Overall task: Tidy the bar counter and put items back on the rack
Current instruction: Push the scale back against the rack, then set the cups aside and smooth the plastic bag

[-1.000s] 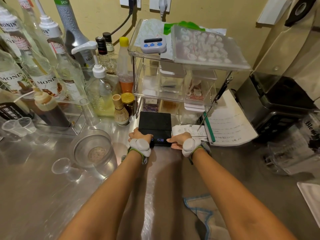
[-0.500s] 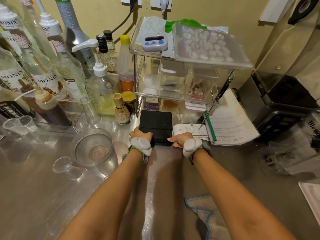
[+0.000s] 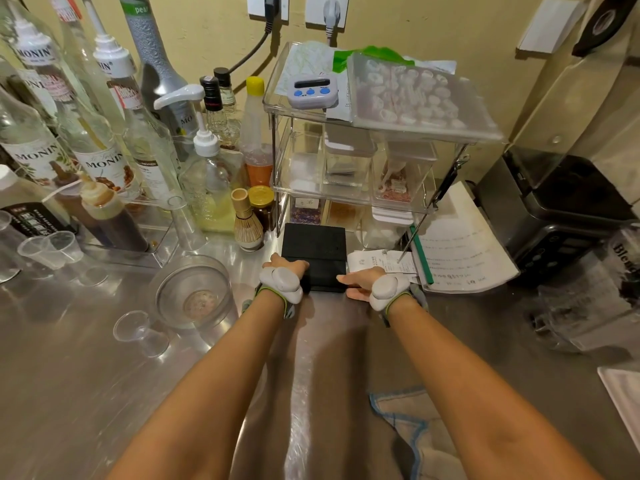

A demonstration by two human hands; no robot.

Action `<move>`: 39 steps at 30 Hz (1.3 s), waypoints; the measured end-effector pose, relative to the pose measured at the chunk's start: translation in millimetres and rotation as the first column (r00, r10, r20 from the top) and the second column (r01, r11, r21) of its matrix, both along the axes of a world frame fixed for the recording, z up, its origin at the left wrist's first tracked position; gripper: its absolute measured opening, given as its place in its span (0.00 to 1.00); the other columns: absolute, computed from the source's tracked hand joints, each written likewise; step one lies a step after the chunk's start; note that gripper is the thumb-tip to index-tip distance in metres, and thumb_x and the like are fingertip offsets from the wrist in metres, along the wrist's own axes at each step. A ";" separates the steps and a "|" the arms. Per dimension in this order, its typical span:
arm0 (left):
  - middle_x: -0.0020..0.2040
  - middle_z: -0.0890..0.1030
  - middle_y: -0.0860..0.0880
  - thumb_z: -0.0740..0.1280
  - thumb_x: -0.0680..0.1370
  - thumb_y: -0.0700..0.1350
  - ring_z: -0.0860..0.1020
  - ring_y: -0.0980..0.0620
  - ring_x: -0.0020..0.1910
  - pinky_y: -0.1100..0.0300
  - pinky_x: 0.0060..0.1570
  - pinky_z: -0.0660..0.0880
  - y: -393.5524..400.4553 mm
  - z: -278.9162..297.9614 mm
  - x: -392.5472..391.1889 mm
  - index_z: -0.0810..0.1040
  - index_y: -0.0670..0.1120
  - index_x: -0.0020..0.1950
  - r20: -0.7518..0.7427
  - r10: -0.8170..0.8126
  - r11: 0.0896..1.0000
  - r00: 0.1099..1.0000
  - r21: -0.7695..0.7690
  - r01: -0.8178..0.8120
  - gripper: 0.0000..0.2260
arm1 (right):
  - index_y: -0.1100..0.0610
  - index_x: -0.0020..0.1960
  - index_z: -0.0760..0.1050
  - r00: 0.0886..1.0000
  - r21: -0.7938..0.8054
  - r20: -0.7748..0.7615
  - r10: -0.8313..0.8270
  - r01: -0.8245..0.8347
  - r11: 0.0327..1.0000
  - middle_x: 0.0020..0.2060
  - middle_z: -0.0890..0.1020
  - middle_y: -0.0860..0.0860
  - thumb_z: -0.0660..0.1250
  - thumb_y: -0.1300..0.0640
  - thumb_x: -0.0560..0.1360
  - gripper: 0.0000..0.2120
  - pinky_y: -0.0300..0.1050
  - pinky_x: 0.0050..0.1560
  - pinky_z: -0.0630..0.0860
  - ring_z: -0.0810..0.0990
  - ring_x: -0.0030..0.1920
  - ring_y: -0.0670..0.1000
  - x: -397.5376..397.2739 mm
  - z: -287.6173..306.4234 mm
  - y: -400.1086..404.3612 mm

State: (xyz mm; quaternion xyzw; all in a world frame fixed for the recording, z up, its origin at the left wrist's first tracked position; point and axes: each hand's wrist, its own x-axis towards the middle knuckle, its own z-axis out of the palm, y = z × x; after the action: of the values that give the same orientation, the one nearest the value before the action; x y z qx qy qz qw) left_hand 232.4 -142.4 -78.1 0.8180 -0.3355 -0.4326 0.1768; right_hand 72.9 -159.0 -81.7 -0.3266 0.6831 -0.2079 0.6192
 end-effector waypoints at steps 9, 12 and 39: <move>0.72 0.69 0.40 0.65 0.76 0.50 0.68 0.40 0.70 0.54 0.67 0.66 16.5 45.1 -6.7 0.60 0.37 0.74 0.034 0.058 0.989 0.998 -0.138 -0.053 0.31 | 0.56 0.54 0.72 0.960 -0.097 -0.179 0.217 -0.236 0.967 0.38 0.73 0.51 0.67 0.60 0.74 0.10 0.43 0.53 0.72 0.72 0.43 0.51 -2.2 10.7 1.4; 0.72 0.68 0.40 0.65 0.77 0.46 0.67 0.40 0.71 0.54 0.68 0.65 22.1 69.4 -4.0 0.61 0.37 0.73 -0.043 0.075 0.972 0.996 -0.220 -0.082 0.28 | 0.56 0.48 0.76 0.967 -0.115 -0.145 0.211 -0.229 0.967 0.39 0.73 0.49 0.67 0.61 0.73 0.04 0.41 0.48 0.74 0.74 0.40 0.47 0.0 24.4 6.1; 0.28 0.75 0.48 0.59 0.79 0.37 0.69 0.55 0.24 0.76 0.12 0.58 167.2 72.4 -1.4 0.73 0.41 0.47 -0.355 0.183 0.889 0.917 -0.338 -0.308 0.04 | 0.59 0.38 0.73 0.864 0.062 0.178 0.472 -0.488 0.870 0.35 0.71 0.53 0.59 0.61 0.79 0.11 0.33 0.22 0.74 0.70 0.33 0.51 66.9 32.8 143.5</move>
State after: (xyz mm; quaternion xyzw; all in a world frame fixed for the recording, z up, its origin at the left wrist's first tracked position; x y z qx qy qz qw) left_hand 231.0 24.8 -5.8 0.7237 -0.2742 -0.4559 0.4395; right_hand 139.8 -15.5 -48.8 -0.4360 0.5394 -0.0360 0.7195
